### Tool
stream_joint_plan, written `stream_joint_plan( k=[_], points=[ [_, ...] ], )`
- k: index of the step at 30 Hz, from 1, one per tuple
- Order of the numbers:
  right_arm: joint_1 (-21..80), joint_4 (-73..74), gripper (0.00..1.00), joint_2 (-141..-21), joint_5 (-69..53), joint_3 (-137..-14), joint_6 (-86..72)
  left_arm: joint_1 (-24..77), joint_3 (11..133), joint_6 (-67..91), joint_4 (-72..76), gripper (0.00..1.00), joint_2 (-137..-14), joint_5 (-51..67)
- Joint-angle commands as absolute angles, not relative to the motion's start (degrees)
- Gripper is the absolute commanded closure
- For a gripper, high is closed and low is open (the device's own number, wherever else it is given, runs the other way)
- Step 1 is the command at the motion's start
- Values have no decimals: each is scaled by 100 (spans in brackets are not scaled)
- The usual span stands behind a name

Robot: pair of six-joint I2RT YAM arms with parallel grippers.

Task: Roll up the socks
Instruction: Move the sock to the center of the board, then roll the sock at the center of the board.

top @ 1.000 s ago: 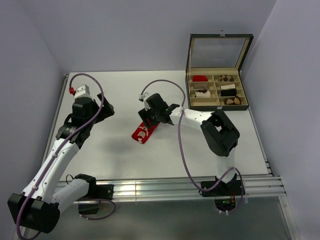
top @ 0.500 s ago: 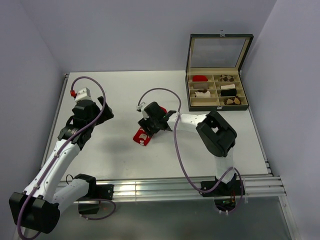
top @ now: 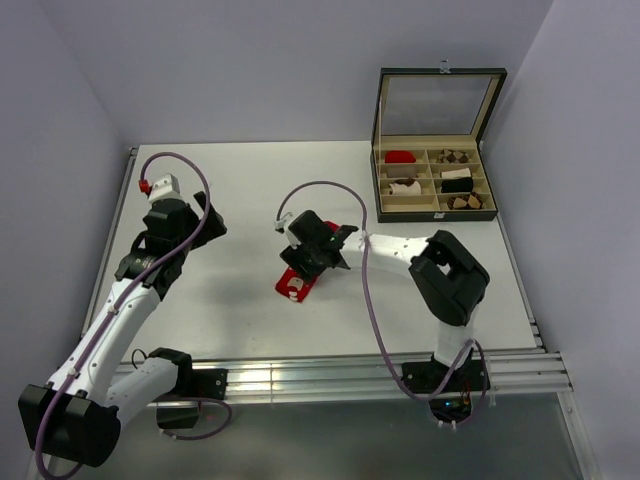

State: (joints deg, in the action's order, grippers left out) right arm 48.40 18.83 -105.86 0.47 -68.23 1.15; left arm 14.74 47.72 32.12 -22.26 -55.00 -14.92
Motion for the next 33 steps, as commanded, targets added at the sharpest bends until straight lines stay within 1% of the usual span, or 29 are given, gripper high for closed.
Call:
stream_joint_plan(
  k=[1,7,15,21,26,33],
  points=[
    [5316,1820,32,-10002,544,-6838,88,1424,4746,3120,-2030,1,-5449,-1512],
    [5870,1635,32,-9844,667,-6653,176,1398,4729,3138,-2039,0,-5423,-1512],
    [6459,1810,32,-10265,1124,-6680,167,1389,4729,3138,-2039,1,-5423,-1512],
    [6513,1924,35,-10538,1397,-6732,211,1389,4720,3146,-2021,0,-5440,-1485],
    [6548,1969,43,-10731,1389,-6803,307,1380,4720,3146,-2021,1,-5458,-1468],
    [6609,1960,44,-10889,1599,-6811,395,1380,4711,3146,-2004,1,-5476,-1441]
  ],
)
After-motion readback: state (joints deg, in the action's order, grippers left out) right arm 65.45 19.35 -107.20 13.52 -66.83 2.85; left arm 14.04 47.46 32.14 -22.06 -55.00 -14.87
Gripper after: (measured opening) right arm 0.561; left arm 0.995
